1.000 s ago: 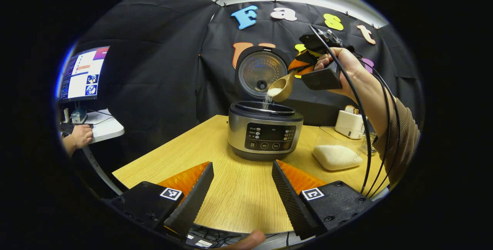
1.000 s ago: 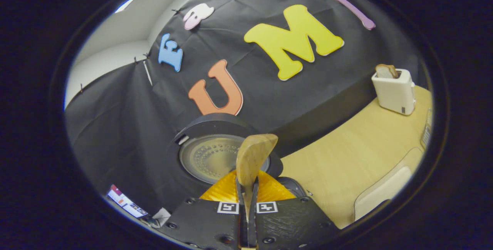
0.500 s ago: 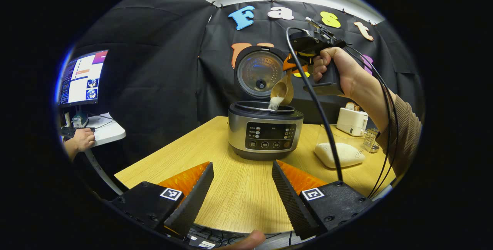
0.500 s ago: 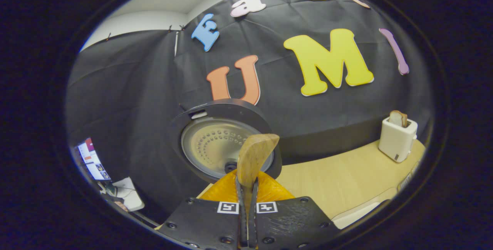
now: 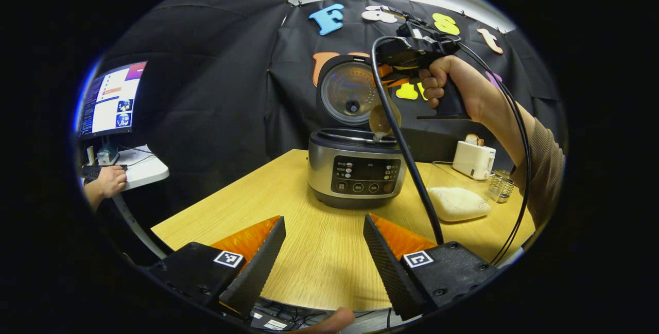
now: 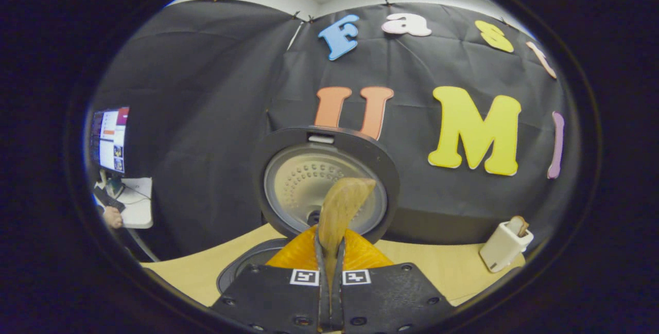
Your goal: Close the left gripper, press the button to open the rice cooker; take a wooden spoon from the chopstick holder with the right hand, scoop a spoonful of rice and pour it into the rice cooker, then put the wooden spoon back into the chopstick holder.
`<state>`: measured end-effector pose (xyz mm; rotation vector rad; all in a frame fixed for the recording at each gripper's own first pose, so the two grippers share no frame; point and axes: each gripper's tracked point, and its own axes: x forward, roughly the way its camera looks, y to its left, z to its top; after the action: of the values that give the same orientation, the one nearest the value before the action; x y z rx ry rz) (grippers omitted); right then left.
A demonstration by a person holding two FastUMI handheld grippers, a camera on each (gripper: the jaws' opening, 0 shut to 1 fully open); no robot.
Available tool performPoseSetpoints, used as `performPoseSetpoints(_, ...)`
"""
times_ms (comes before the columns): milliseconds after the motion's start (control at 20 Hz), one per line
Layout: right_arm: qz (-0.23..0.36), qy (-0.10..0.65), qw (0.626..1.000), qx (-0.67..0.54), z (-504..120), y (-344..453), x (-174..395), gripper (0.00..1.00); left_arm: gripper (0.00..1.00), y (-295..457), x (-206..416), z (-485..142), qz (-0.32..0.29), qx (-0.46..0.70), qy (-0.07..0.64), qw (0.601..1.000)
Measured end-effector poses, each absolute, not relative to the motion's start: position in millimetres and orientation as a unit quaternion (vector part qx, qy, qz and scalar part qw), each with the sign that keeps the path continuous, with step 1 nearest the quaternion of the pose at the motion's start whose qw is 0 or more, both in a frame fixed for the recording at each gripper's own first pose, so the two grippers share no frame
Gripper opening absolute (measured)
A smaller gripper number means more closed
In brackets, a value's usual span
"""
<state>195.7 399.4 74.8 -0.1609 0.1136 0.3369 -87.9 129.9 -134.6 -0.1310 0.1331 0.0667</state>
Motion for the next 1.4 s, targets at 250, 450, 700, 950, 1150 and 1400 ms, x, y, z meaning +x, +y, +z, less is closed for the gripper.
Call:
performPoseSetpoints(250,0.156,0.03,0.98,-0.122,81,391,193,0.02,0.97,126,-88,-135,0.032,-0.054,0.069,0.996)
performPoseSetpoints(450,0.149,0.015,0.98,-0.128,93,367,184,0.02,0.97,119,-88,-131,0.03,-0.051,0.071,0.996)
performPoseSetpoints(700,0.116,0.012,0.988,-0.099,111,299,177,0.02,0.97,101,-83,-121,0.025,-0.043,0.065,0.997)
performPoseSetpoints(950,0.075,0.007,0.994,-0.078,122,202,164,0.02,0.97,71,-78,-110,0.016,-0.027,0.062,0.998)
performPoseSetpoints(1150,0.033,0.005,0.998,-0.059,127,101,144,0.02,0.96,42,-75,-96,0.006,-0.008,0.049,0.999)
performPoseSetpoints(1400,-0.027,0.012,0.998,-0.054,113,-11,129,0.02,0.97,6,-73,-96,-0.011,0.006,0.051,0.999)
